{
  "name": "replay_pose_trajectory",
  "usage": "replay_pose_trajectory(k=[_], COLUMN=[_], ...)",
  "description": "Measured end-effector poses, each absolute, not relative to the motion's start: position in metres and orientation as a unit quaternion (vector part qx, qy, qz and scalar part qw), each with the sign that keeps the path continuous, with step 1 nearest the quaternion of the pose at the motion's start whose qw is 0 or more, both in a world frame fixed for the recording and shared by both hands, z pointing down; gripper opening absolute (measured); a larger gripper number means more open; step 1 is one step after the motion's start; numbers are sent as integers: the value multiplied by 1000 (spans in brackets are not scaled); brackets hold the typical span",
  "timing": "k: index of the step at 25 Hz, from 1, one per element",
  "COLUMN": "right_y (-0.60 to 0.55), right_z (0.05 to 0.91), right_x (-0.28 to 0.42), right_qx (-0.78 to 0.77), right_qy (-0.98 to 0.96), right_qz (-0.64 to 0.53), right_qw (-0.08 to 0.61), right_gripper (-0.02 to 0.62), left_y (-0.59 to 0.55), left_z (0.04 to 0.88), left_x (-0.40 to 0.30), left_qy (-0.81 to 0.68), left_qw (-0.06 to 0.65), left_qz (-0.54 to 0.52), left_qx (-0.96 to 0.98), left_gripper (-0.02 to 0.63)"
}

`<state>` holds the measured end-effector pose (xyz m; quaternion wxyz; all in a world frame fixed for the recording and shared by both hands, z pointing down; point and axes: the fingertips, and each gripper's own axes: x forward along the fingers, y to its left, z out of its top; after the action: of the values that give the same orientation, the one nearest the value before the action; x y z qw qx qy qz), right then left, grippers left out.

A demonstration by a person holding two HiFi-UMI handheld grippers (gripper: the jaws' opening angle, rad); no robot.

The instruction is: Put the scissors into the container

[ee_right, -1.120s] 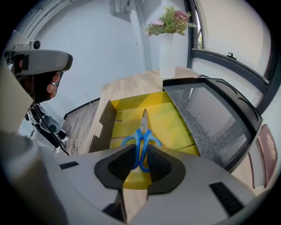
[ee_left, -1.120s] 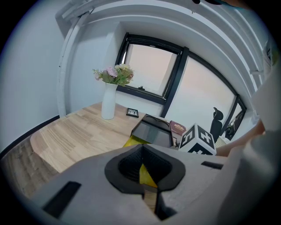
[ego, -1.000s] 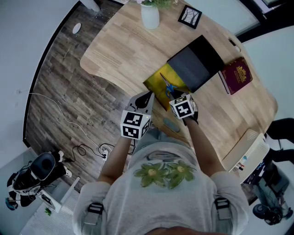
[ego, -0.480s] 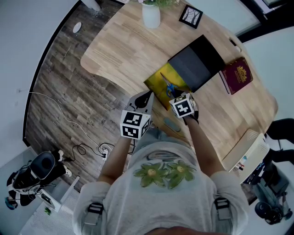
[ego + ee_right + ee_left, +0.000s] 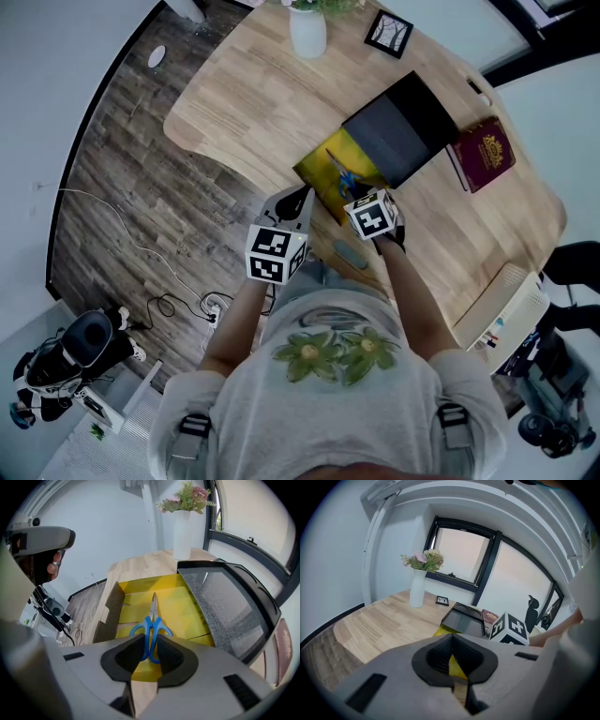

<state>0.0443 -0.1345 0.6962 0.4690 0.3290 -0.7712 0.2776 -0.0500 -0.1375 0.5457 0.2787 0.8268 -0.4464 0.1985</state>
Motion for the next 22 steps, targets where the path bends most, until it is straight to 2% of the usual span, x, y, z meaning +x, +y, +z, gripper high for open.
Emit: replay_pose_trajectory(k=[7,14,22], right_y=[-129,-130,-130], right_z=[702,707,704], right_x=[44,43,43], right_qx=[302,292,297], right_qy=[-750,-737,-741], right_qz=[271,269,269], right_qw=[522,547,539], right_gripper=[81,81,81], left_y=[-138,-138,-139], left_z=[546,545,543], left_x=[-50,-51,-53], left_qy=[-447,-448,-449], left_qw=[278,278,276], left_qz=[199,198,197], left_qx=[827,827,827], left_gripper=[6,6,6])
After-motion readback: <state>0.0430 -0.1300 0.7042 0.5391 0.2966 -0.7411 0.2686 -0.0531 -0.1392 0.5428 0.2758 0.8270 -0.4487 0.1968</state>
